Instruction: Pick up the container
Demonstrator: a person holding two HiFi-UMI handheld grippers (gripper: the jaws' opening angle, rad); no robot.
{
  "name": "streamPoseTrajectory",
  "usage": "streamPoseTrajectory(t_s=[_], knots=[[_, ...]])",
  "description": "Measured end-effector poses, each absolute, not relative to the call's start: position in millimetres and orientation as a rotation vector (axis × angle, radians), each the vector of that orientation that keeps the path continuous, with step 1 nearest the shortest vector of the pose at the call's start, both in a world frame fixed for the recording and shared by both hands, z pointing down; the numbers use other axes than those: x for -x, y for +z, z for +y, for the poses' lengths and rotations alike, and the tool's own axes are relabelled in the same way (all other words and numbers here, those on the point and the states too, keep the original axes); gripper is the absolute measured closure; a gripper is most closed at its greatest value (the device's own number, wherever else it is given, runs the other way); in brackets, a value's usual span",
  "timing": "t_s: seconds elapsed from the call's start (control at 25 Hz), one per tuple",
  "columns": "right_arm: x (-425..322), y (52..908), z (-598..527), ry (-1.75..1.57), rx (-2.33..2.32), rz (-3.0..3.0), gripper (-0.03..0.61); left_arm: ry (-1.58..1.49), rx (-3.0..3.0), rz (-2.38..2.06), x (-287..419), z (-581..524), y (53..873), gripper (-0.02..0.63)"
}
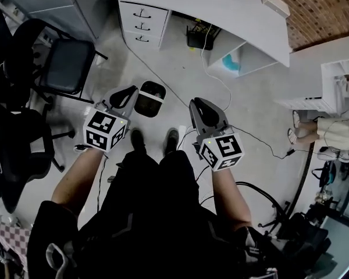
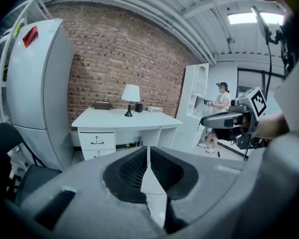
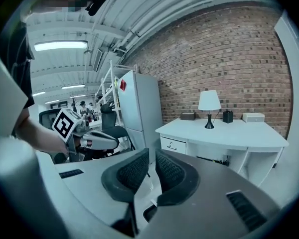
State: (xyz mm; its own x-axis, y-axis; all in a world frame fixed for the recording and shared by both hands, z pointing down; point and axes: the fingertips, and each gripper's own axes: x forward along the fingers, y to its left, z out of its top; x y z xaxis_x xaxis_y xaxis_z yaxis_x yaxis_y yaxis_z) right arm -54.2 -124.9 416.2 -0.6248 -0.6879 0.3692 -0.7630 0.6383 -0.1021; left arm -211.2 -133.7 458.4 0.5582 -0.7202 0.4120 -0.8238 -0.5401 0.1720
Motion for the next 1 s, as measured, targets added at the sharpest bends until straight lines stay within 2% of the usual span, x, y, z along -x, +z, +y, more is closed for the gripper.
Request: streamPoseTrajectory(t_s=[0.32,0.36,0.48,0.8,1.0], knots=[[13,456,-160,0.413,-1.086,-2.572,0.569,0.455,-2.442,-1.308,169,-167,504,0.587],[9,463,-163,0.428,-1.073,-2.569,0.569,0.461,-2.438,-1.287,162,-169,514,0.573],[3,485,-174,0.435,-1.02,-2.56,0.568,0.467,-2.408,-1.211,146,-183,548,0.447],[-5,538,-187,0.531,-0.967,-2.545,0.569,0.797,-2.368,-1.087,134,-193,656,0.448],[-2,572,-185,0.569,-0.914,-2.542,0.568,1.109,-2.37,-0.945,131,-184,731,0.448]])
